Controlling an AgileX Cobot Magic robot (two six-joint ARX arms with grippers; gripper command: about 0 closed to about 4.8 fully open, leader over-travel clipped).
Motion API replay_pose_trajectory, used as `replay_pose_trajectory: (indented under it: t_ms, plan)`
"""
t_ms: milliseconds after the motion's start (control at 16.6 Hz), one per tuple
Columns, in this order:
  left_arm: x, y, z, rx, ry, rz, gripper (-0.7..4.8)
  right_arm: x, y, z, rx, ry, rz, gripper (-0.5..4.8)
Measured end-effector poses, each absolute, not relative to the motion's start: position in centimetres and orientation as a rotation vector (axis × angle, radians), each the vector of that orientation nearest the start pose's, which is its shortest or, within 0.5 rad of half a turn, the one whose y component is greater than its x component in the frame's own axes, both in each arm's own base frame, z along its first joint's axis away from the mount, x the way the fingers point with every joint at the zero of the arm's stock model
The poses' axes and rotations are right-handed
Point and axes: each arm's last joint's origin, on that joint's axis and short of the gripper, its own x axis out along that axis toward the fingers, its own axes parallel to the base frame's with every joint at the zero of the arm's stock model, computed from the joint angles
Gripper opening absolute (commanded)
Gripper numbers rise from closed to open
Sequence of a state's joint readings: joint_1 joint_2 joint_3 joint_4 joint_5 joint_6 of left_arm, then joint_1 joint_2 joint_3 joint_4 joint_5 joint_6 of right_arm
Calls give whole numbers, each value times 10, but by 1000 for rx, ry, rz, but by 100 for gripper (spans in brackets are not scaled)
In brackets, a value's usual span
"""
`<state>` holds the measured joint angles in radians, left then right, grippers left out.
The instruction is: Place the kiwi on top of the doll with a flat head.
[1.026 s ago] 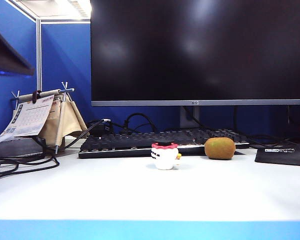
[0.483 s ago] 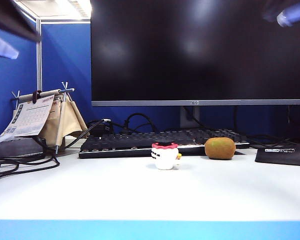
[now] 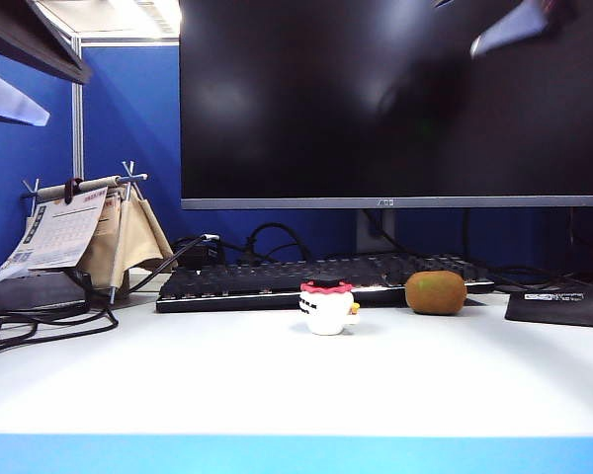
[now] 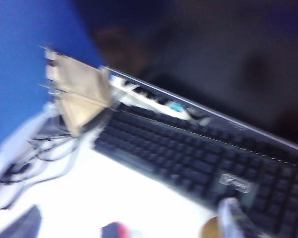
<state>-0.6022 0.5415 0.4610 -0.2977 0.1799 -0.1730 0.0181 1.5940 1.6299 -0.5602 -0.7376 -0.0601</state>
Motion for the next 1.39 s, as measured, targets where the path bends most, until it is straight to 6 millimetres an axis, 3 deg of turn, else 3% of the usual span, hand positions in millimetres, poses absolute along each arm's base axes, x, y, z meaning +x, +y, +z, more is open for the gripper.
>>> replay_pose_trajectory:
  t_ms: [60,181,362,483,664,1147,1267,1328,1388]
  plan:
    - [106,-79,244,-81,447,-738,288,362,29,383,130,507,763,479]
    - [104,-79,241,-79,481,-760,288,392,39,345,78,591,825,479]
    - [100,-76,232,-31,581,-751,312,407,54,292,-210,748,835,479]
    - [99,-75,229,-23,612,-743,315,423,53,256,-226,837,809,479]
    - [97,-74,225,-12,660,-736,345,436,51,222,-296,920,748,479]
    - [97,-73,224,4,668,-690,345,463,54,165,-281,886,772,479]
    - [98,-72,224,5,664,-684,345,464,56,160,-248,887,811,479]
    - [98,-73,224,5,653,-678,345,464,56,159,-230,888,820,461]
    - [99,-73,226,3,634,-672,345,463,56,159,-204,894,818,392]
